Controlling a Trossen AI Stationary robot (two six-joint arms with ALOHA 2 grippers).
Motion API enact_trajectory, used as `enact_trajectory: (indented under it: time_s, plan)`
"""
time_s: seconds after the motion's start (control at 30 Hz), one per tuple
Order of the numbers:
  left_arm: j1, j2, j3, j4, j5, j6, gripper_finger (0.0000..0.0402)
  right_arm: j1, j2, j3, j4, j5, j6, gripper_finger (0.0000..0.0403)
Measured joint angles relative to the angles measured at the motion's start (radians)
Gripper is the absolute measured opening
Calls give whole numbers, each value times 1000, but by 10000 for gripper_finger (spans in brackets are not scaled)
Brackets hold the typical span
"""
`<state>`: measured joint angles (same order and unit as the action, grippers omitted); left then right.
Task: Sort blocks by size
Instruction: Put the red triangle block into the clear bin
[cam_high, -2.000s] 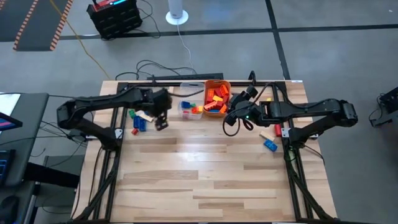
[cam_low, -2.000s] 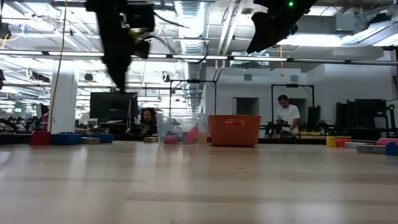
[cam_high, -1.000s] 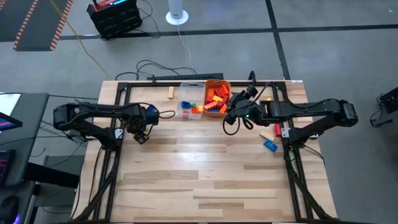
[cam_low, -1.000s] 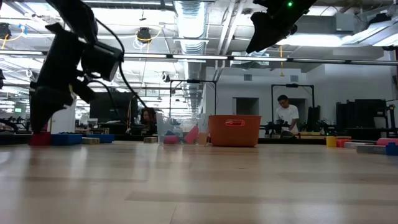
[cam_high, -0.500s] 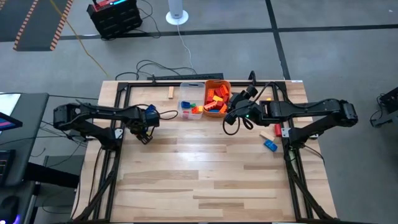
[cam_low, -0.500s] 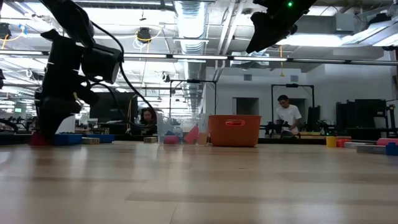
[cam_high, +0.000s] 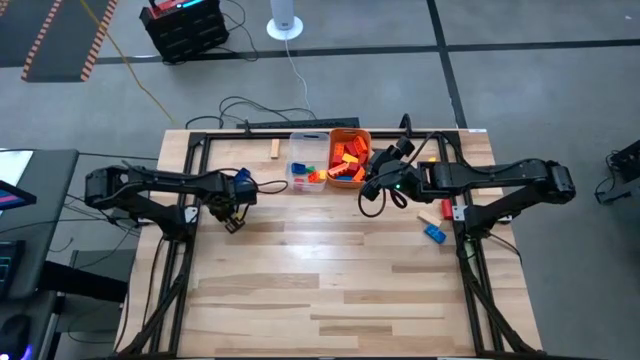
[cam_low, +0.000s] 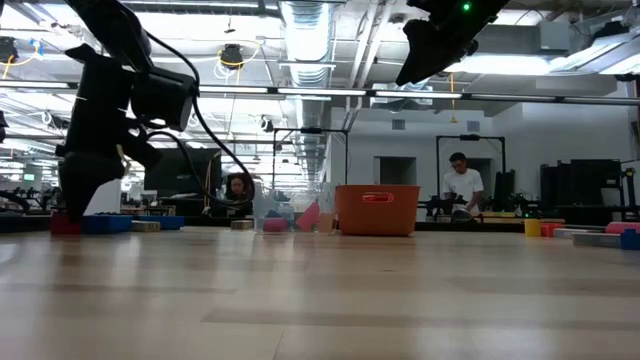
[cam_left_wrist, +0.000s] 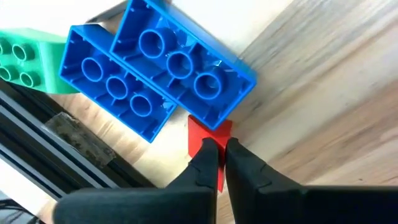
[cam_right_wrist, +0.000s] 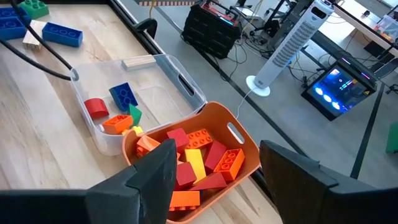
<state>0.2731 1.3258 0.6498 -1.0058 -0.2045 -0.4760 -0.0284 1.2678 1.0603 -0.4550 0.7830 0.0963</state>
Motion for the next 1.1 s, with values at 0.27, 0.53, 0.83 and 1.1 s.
enact_trajectory:
  time_s: [0.27,0.53,0.83,1.1]
  plan:
    - [-42,1,17,2,11,6,3,0,0,0,0,0,0,260]
    - [-61,-18,151,-13,26,37,2,0,0,0,0,0,0,260]
    - [-61,-24,356,62,-28,144,2,0,0,0,1,0,0,260]
    - [8,-14,475,380,-58,363,1,0,0,0,18,0,-3,260]
